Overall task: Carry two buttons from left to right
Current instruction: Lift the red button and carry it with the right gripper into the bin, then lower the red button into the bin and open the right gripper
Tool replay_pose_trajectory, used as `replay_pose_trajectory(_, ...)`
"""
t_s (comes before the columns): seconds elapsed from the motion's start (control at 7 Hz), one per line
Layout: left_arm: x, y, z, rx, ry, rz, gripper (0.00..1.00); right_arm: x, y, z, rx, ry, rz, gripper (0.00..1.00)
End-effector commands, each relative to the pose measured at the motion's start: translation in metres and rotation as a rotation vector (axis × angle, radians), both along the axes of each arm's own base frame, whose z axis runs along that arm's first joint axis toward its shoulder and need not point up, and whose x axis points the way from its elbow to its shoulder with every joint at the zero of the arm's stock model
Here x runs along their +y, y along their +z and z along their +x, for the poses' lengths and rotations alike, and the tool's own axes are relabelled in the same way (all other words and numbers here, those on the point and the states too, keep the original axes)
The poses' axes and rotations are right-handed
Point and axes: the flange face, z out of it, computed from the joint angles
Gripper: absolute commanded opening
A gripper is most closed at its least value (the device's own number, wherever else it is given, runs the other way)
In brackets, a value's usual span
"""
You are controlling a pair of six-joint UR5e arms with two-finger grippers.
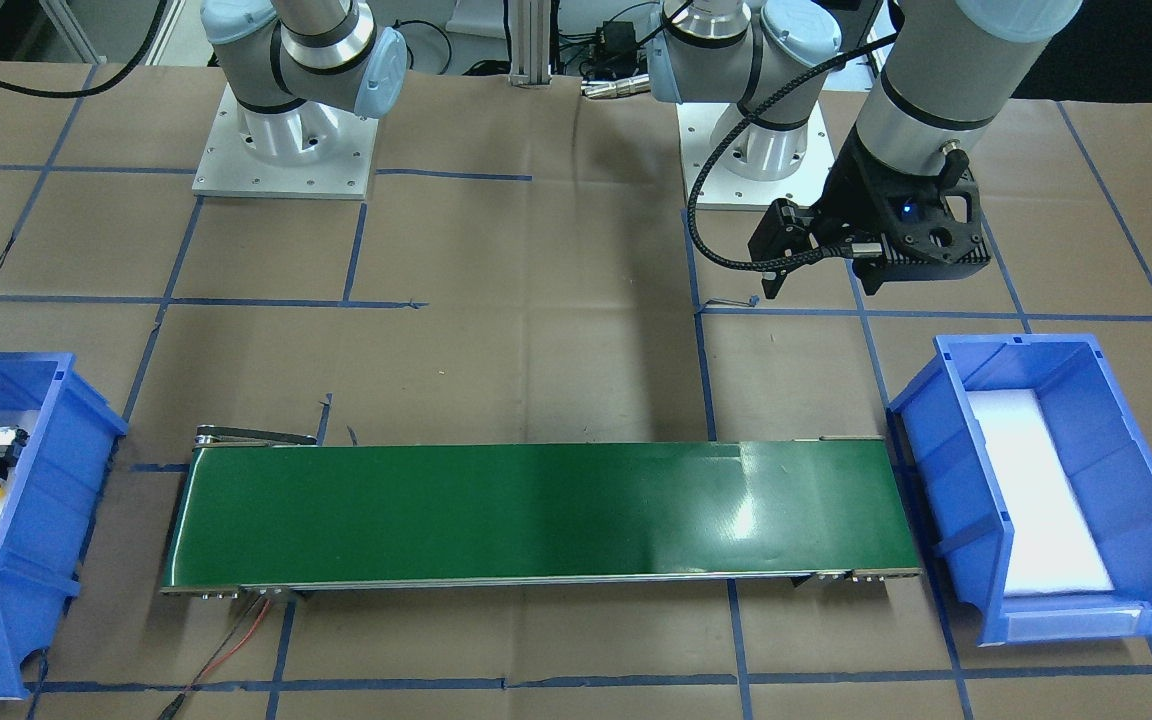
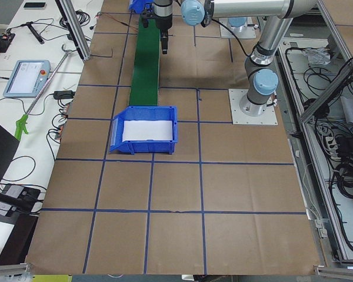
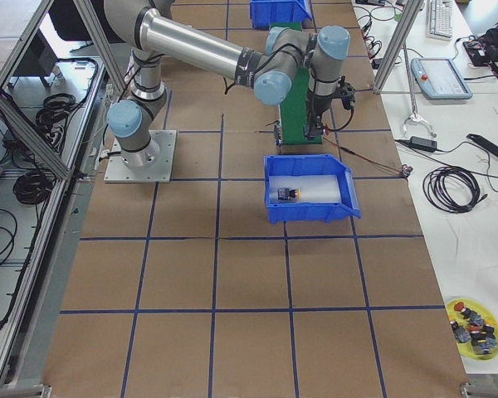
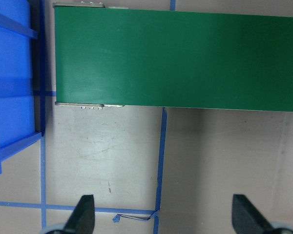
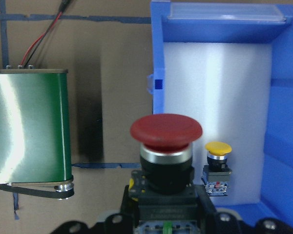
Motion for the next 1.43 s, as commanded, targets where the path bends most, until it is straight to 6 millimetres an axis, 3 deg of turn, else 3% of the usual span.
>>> replay_pose_trajectory(0.0, 0.000, 0.000, 0.000, 0.000, 0.000, 0.000, 1.00, -0.037, -0.037, -0.039, -0.012, 0.027, 0.030, 0.07)
replay_pose_trajectory(0.14, 0.001, 0.000, 0.000, 0.000, 0.000, 0.000, 1.00, -0.052, -0.050, -0.056, -0.015, 0.061, 0.036, 0.07)
replay_pose_trajectory(0.57, 0.000, -0.001, 0.000, 0.000, 0.000, 0.001, 1.00, -0.075, -0.104, -0.066, -0.025, 0.066, 0.057, 0.07)
replay_pose_trajectory(1.0, 0.000, -0.001, 0.000, 0.000, 0.000, 0.001, 1.00, -0.074, -0.139, -0.088, -0.040, 0.043, 0.105, 0.07)
replay_pose_trajectory(1.29, 0.000, 0.000, 0.000, 0.000, 0.000, 0.000, 1.00, -0.070, -0.165, -0.092, -0.059, 0.036, 0.140, 0.07)
